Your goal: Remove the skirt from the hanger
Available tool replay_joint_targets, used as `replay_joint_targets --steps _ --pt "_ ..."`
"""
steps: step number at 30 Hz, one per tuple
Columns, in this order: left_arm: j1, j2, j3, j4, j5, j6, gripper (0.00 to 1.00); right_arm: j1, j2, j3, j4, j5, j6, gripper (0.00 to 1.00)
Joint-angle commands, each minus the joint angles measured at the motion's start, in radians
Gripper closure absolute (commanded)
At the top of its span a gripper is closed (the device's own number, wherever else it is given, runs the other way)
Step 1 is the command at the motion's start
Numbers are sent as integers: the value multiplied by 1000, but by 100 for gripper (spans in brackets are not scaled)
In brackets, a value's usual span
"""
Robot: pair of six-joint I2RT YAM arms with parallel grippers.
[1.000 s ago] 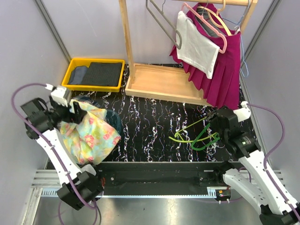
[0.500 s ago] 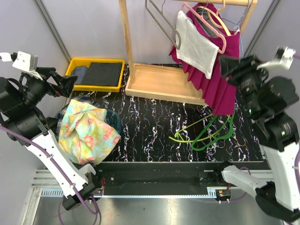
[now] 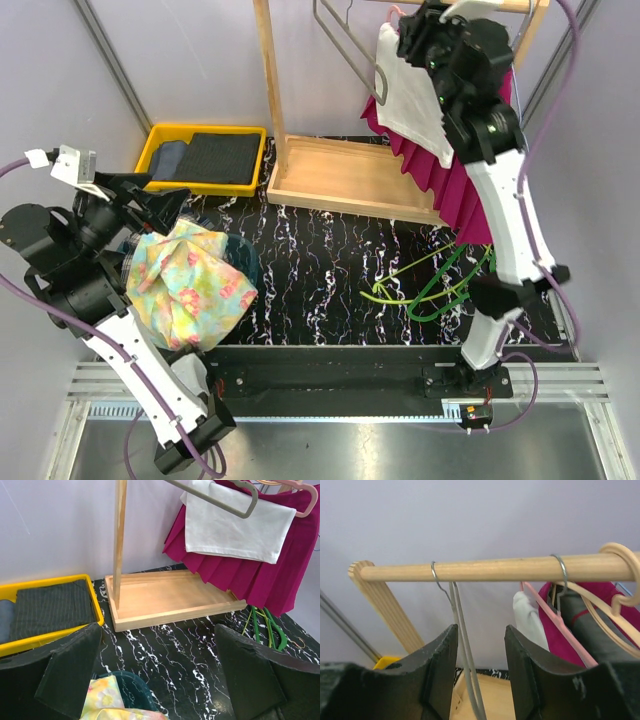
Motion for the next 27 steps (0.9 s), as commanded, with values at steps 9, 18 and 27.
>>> replay_joint_targets --steps 9,18,27 --pt "-5 28 -78 60 12 -38 1 -110 151 262 -98 -63 -5 52" --pt "-144 43 -108 97 -138 -54 1 -185 206 235 -105 -181 142 57" --pt "-155 37 -116 94 -161 -31 1 -190 188 147 -115 -233 168 57"
